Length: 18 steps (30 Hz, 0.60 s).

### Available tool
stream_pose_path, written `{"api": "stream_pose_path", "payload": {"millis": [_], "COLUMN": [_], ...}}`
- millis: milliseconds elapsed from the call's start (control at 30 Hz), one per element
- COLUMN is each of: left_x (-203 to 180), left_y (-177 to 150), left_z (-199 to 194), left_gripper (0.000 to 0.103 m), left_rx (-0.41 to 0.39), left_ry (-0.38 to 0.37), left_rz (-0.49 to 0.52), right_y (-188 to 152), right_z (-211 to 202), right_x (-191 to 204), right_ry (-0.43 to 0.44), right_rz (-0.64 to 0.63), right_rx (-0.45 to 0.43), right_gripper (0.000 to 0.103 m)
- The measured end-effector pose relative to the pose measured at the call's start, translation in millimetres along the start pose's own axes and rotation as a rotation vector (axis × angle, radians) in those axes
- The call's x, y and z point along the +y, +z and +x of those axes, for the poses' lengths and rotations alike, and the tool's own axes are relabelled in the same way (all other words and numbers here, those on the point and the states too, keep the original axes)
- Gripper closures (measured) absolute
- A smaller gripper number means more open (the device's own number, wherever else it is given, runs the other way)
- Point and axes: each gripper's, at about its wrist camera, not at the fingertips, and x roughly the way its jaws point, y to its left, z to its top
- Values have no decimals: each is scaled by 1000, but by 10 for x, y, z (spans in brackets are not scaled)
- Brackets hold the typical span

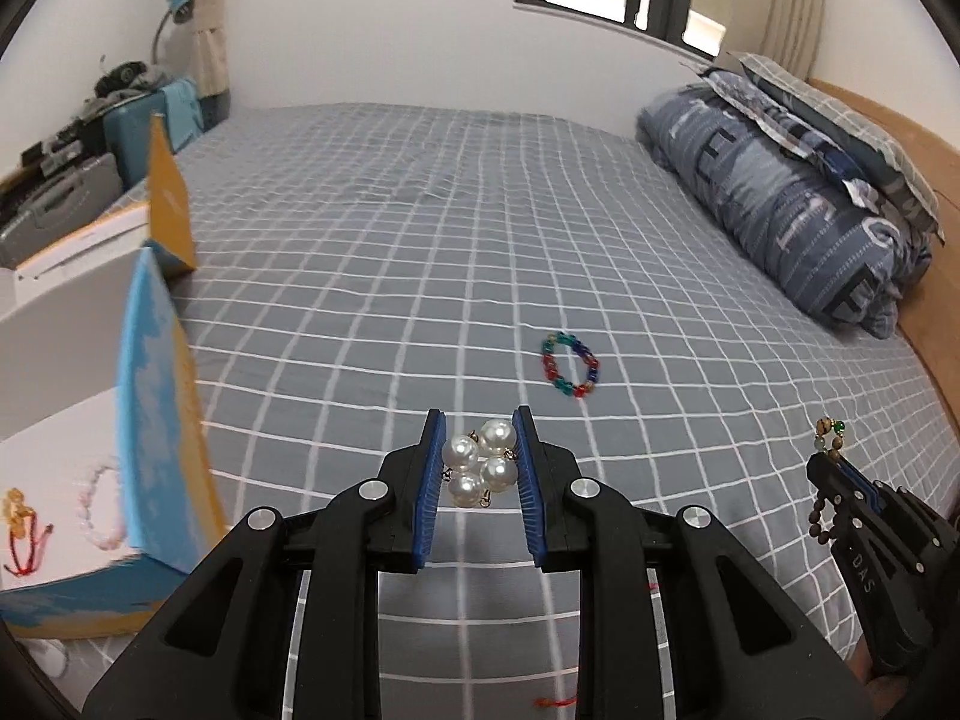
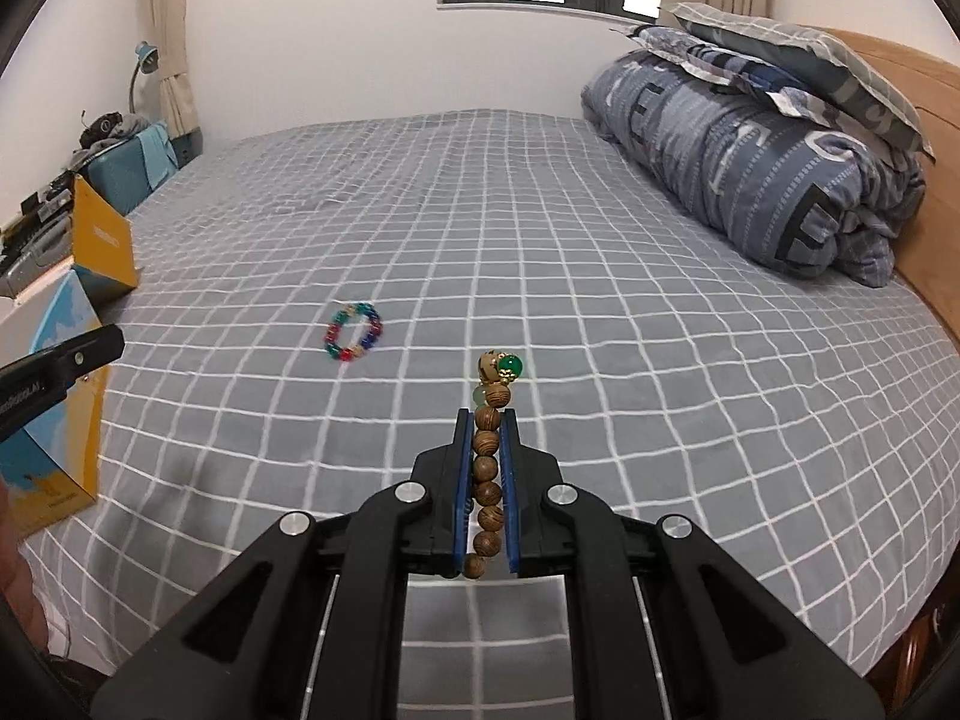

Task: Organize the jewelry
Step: 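Lift and carry the pearl pin and wooden bracelet over the white box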

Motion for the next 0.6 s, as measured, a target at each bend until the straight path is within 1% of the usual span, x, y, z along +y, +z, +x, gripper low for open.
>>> {"api": "stream_pose_path", "payload": {"millis": [133, 333, 600], "left_x": [187, 508, 964], "left_y": [10, 35, 150], "left_z": [-97, -317, -518], "left_gripper": [81, 81, 81], "left_rx": [-21, -72, -78], "left_ry": [23, 79, 123], "left_rz": [-17, -35, -84], "right_y": [38, 108, 223], "right_z": [-19, -70, -65], "right_x": [177, 502, 954], "right_ry": [14, 41, 46], "right_rz": [-17, -53, -98], "right_rx": [-14, -46, -70], "right_gripper": [95, 95, 95]}}
